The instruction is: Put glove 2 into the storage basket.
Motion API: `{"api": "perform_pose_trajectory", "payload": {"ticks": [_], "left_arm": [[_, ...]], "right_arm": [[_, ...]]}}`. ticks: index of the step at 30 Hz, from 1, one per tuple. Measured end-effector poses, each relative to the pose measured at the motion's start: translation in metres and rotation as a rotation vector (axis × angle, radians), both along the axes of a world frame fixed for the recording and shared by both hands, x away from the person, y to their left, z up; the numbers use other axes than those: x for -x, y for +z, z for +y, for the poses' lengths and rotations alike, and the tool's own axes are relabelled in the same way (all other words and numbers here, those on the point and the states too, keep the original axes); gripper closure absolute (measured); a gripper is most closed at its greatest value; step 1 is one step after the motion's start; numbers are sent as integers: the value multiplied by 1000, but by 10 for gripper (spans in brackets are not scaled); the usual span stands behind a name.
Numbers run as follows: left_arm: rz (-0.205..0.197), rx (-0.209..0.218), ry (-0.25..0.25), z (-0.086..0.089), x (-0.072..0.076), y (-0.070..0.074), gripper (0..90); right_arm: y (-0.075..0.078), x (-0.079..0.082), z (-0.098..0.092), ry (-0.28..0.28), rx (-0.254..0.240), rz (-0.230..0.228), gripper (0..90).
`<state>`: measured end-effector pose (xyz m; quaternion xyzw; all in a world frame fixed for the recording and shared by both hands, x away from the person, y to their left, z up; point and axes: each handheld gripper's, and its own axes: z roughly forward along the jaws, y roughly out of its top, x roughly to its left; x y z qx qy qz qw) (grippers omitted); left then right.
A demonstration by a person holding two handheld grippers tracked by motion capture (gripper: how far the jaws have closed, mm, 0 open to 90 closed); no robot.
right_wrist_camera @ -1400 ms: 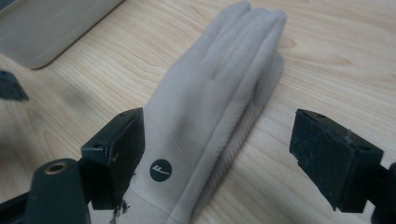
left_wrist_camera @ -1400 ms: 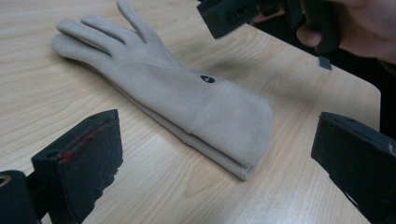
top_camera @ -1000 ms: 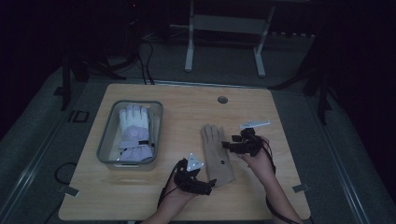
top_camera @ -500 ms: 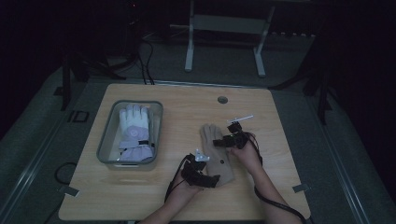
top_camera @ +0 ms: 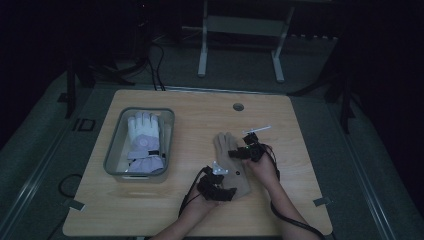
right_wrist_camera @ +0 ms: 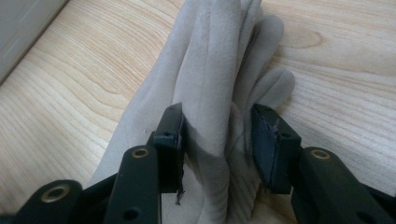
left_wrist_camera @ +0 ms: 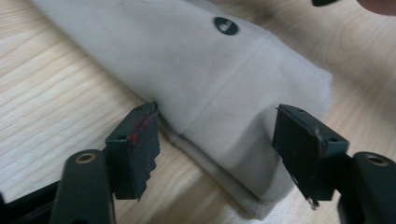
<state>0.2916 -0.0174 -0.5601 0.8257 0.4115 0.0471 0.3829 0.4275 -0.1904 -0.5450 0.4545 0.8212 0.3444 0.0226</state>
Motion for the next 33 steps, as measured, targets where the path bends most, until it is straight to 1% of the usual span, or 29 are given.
{"api": "perform_pose_trajectory", "payload": {"ticks": [1, 2, 3, 4, 5, 6, 8, 10, 13, 15, 17, 19, 20, 22, 23, 24, 25, 26, 27, 28, 29, 30, 32, 33], "left_arm": [[5, -7, -5, -1, -1, 1, 357], [4, -11, -8, -3, -1, 1, 403], [-8, -26, -18, -4, -1, 1, 469], [-8, -26, -18, -4, -1, 1, 530], [-11, -23, -19, -4, -1, 1, 530], [-13, -20, -29, -3, -3, 0, 664], [17, 8, -32, -1, -5, -1, 763], [13, 4, -38, -3, -5, -1, 804], [16, 20, -35, -1, -5, -1, 833], [30, 36, -30, 1, -6, -1, 839], [27, 33, -35, 1, -5, 0, 845], [22, 33, -31, 2, -4, 1, 848], [23, 34, -34, 4, -4, 2, 849], [35, 50, -32, 7, -4, 3, 849], [31, 47, -36, 8, -4, 4, 850], [29, 52, -33, 9, -3, 6, 850], [30, 51, -42, 10, -3, 7, 850], [32, 60, -38, 11, -3, 9, 851], [28, 68, -36, 12, -3, 11, 851], [29, 62, -52, 13, -3, 13, 852], [29, 62, -52, 13, -3, 13, 852], [30, 72, -42, 14, -2, 16, 852], [22, 55, -50, 14, -1, 16, 853], [33, 56, -49, 15, -2, 15, 852]], "right_arm": [[0, 0, 0, -3, 2, -3, 577], [0, 1, 1, 1, 7, -11, 578], [0, 2, 2, -1, 11, -18, 581], [0, 2, 2, -1, 11, -18, 581], [0, 2, 2, -1, 15, -24, 583], [0, 4, 3, 0, 21, -36, 589], [1, 4, 4, -1, 18, -32, 598], [1, 5, 4, 1, 15, -31, 610], [2, 7, 4, -2, 16, -42, 648], [2, 9, 4, -7, 16, -42, 668], [3, 9, 3, -12, 9, -38, 678], [3, 9, 1, -17, -10, -26, 693], [4, 9, 0, -21, -20, -28, 698], [4, 10, -1, -23, -32, -26, 704], [4, 10, -2, -26, -46, -27, 707], [5, 10, -3, -26, -48, -26, 712], [5, 10, -3, -28, -46, -29, 715], [6, 10, -3, -29, -55, -28, 725], [8, 11, -3, -29, -53, -33, 769], [10, 12, -4, -40, -48, -52, 831], [13, 12, -5, -44, -67, -48, 831], [15, 11, -6, -35, -60, -41, 830], [17, 12, -3, -26, -24, -53, 831], [17, 12, -2, -19, -22, -50, 833]]}}
